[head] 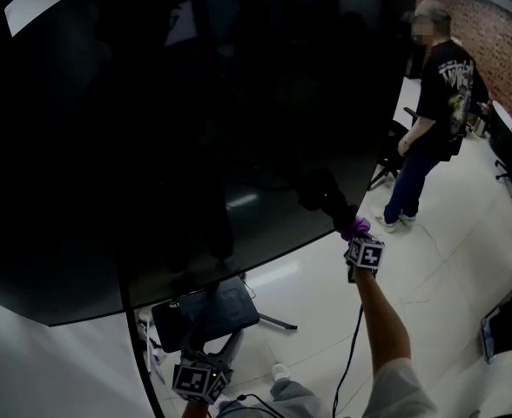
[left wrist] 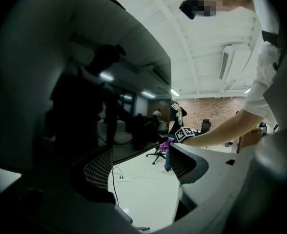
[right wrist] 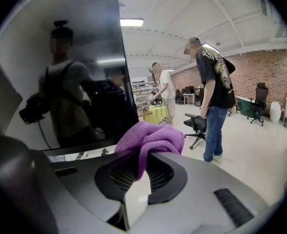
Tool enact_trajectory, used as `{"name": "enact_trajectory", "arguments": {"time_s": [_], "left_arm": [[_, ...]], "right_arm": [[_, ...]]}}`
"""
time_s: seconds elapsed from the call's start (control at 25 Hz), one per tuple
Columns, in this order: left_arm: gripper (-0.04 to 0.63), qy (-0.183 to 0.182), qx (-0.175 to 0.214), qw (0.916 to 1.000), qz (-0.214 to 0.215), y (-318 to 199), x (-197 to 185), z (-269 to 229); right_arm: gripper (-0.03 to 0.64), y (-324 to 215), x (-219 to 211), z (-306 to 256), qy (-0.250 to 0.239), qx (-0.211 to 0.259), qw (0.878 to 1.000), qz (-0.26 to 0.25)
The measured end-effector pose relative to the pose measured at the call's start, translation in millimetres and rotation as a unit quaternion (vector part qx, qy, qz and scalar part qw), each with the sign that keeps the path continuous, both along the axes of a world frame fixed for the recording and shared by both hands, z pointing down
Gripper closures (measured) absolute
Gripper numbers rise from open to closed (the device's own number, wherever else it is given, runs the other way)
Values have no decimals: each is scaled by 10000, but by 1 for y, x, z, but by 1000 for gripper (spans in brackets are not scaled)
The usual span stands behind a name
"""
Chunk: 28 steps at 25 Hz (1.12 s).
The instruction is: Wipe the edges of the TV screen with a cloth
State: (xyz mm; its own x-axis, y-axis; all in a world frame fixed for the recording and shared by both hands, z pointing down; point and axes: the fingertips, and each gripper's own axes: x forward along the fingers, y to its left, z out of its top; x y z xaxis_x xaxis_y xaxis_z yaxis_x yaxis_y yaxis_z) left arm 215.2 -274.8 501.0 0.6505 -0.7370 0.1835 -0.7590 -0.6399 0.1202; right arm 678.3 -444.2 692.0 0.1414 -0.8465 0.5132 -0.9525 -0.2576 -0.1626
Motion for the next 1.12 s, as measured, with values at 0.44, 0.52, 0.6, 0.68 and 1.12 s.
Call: {"name": "enact_trajectory", "arguments": {"time_s": [0.44,0.52,0.6,0.68,1.12], "left_arm": [[255,144,115,9996,-229,19,-53,-19],[255,157,136,9990,-391,25,-68,-24],[255,169,165,9982,-560,30,-87,-26],[255,201,176,9972,-694,30,-120,-25],[255,391,287,9836,-1737,29,-256,-22]], "right_arm": [[571,2,-133,-5,-407,189,9945,-951],[571,1,-159,-5,-440,183,9923,-1144],[571,1,-190,-4,-479,186,9895,-1348],[571,1,-233,3,-482,153,9865,-1558],[568,-19,-477,15,-254,-25,9564,-2910]]}}
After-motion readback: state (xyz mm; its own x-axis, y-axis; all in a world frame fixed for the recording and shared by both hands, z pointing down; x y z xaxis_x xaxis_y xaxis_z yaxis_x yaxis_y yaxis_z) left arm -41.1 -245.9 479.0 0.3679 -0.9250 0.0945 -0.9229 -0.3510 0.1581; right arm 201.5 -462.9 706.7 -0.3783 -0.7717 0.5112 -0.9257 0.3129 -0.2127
